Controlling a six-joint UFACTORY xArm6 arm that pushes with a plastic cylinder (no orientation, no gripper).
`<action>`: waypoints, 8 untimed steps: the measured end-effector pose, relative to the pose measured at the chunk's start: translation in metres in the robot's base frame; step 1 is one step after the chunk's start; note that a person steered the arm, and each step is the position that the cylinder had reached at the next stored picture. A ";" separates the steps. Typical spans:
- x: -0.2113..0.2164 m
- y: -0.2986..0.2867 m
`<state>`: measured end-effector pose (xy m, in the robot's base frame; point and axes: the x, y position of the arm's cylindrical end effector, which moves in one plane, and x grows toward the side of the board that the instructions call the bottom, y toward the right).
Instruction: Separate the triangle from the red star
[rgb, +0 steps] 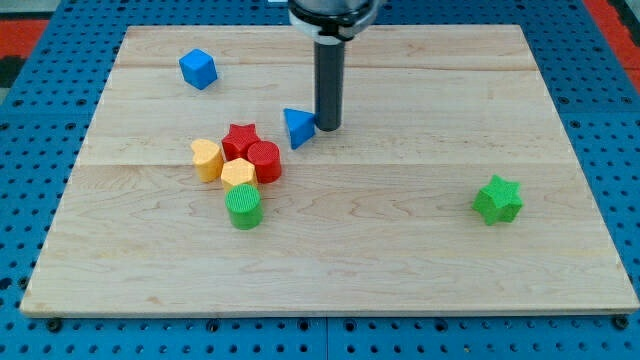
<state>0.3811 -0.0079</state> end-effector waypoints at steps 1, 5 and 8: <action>-0.004 -0.033; -0.043 -0.036; 0.015 -0.046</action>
<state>0.3959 -0.0542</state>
